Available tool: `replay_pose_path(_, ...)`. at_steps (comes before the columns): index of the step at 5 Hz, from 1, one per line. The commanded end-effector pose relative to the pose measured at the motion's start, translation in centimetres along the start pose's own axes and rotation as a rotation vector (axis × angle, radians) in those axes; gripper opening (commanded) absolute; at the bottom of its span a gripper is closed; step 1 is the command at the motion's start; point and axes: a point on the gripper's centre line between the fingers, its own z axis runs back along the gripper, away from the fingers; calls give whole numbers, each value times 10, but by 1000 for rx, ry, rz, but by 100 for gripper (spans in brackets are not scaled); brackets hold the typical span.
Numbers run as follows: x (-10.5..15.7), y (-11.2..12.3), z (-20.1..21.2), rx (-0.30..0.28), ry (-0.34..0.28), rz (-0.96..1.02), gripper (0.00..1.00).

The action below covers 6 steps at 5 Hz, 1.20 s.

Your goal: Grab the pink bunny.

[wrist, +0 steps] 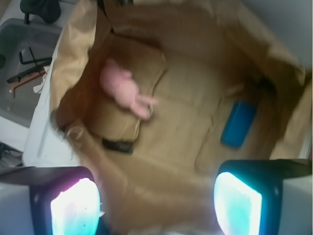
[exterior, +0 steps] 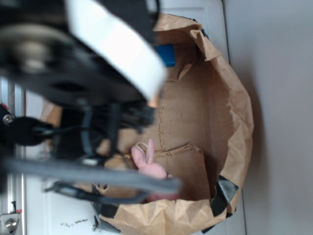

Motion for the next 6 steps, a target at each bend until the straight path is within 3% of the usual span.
replay_pose_path(1, 30, 7, -34, 28, -5, -144, 100)
replay_pose_path(2, 29, -15, -59, 1, 49, -180, 100)
replay_pose_path(3, 28, -17, -79, 19, 117, -167, 100)
replay_pose_path(6, 28, -17, -79, 19, 117, -167, 100)
